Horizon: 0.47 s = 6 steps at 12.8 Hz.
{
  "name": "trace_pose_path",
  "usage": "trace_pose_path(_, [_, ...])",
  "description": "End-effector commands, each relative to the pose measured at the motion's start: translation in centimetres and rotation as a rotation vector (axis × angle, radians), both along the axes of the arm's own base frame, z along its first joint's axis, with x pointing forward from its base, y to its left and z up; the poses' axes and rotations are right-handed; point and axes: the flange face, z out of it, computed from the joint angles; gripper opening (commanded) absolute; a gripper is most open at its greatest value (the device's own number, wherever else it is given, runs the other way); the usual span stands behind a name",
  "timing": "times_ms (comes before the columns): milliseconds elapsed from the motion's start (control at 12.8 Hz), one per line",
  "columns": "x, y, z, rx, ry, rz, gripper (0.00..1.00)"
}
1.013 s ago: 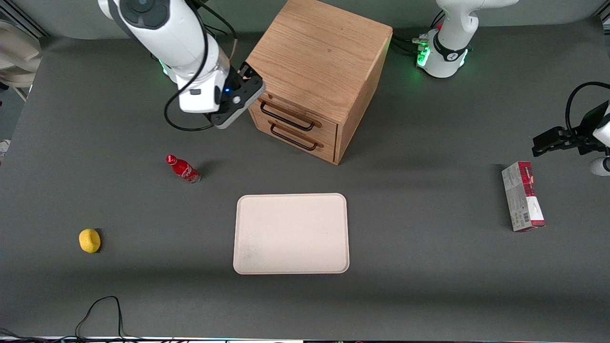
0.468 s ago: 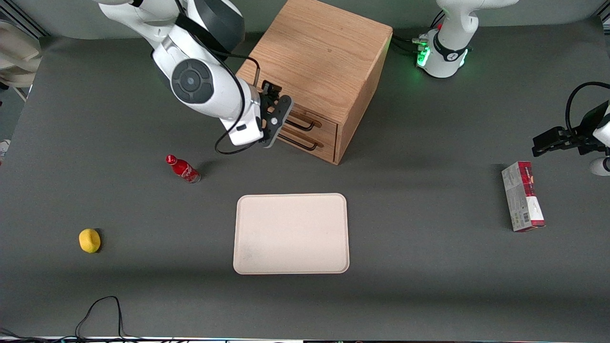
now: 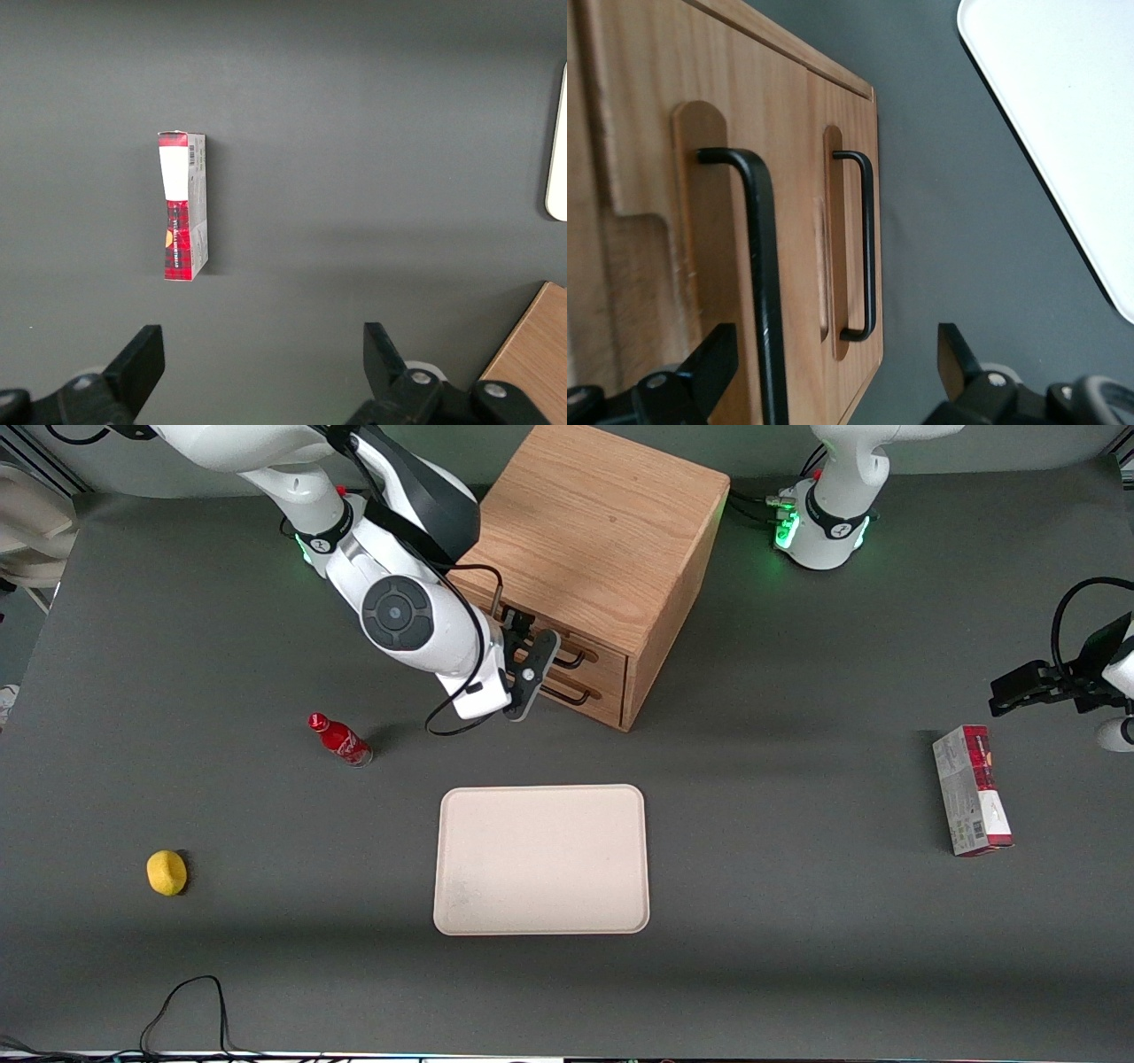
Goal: Open upper drawer
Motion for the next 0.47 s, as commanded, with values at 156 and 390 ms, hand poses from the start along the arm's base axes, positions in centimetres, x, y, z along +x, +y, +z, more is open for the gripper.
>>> trace_pose_path(156, [-1.0,1.2,-1.5,0.001,-0.037,0.035,1.00])
trace_pose_path(390, [0.4,0.5,-3.0,-0.035,-0.092,0.069,1.00])
